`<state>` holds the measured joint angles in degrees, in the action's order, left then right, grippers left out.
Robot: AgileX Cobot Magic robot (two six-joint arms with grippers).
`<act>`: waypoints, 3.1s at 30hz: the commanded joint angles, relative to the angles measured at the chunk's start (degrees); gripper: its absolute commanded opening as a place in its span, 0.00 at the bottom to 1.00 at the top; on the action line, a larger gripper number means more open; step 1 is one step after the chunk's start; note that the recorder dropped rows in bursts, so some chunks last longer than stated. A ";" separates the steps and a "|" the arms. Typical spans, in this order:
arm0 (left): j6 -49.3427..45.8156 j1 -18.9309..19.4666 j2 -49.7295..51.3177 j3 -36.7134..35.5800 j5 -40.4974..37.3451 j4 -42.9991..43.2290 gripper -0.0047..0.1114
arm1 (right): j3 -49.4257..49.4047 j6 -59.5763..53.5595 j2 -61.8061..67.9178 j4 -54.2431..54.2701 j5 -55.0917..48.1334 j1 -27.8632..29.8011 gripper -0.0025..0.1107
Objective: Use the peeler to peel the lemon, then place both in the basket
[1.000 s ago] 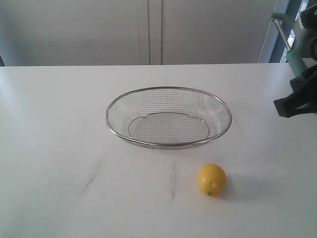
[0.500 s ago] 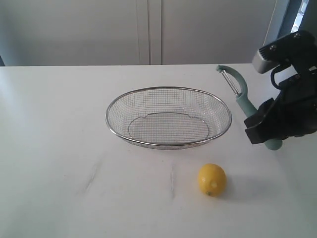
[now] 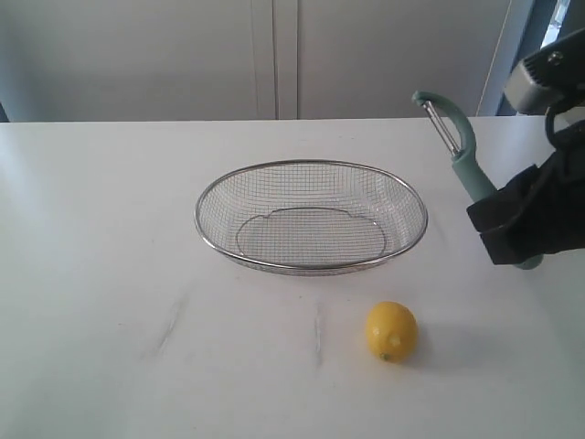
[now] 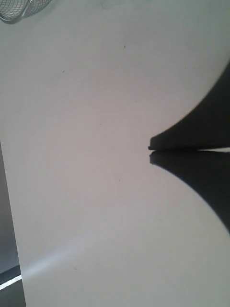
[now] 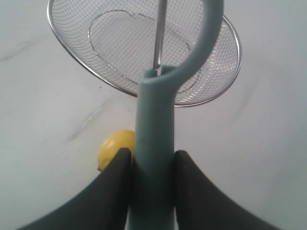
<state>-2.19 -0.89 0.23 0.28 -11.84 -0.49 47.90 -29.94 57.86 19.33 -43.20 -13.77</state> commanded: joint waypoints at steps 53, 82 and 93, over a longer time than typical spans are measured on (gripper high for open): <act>9.99 -0.42 -0.23 -0.28 15.30 -13.10 0.04 | 0.01 0.25 -2.07 0.59 0.02 0.41 0.02; -7.52 -0.42 27.71 32.72 -21.71 -18.64 0.04 | 0.01 0.25 -2.07 0.59 0.02 0.41 0.02; -35.81 -4.70 44.89 37.92 -25.10 -50.43 0.04 | 0.01 0.25 -2.07 0.59 0.02 0.41 0.02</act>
<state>-36.47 -2.95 42.48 36.73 -36.99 -49.35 47.90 -29.72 56.17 19.42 -43.35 -13.77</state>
